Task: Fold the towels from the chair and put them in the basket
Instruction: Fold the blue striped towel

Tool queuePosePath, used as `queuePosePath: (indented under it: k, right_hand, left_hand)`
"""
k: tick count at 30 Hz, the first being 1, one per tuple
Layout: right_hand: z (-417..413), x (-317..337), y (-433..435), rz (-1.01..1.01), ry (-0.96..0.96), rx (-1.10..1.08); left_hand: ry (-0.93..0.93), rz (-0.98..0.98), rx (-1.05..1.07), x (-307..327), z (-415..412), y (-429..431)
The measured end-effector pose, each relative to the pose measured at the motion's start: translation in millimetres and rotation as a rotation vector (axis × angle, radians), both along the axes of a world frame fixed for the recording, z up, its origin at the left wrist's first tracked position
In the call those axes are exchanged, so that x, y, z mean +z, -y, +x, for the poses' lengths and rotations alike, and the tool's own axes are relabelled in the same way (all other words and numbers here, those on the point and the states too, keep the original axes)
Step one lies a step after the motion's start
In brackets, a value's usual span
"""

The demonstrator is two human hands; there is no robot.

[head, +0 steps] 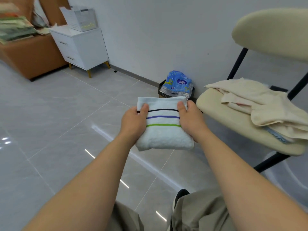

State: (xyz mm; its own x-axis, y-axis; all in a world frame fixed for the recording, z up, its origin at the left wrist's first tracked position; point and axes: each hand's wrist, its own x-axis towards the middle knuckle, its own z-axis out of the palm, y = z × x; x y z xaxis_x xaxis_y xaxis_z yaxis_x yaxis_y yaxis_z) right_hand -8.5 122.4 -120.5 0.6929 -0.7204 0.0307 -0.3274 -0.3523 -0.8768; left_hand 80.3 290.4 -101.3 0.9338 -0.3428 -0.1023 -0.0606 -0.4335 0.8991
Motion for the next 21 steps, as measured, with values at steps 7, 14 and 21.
queuePosePath:
  k: [7,14,21]
  right_hand:
    - [-3,-6,6,-0.011,-0.058,-0.024]
    - [-4,1,8,-0.087,-0.053,-0.091]
    - [-9,2,9,-0.09,-0.043,-0.085]
  left_hand:
    - [-0.594,-0.09,-0.087,-12,-12,5]
    - [0.023,0.046,-0.054,-13,-6,9]
    - [-0.706,-0.159,-0.111,-14,-11,4]
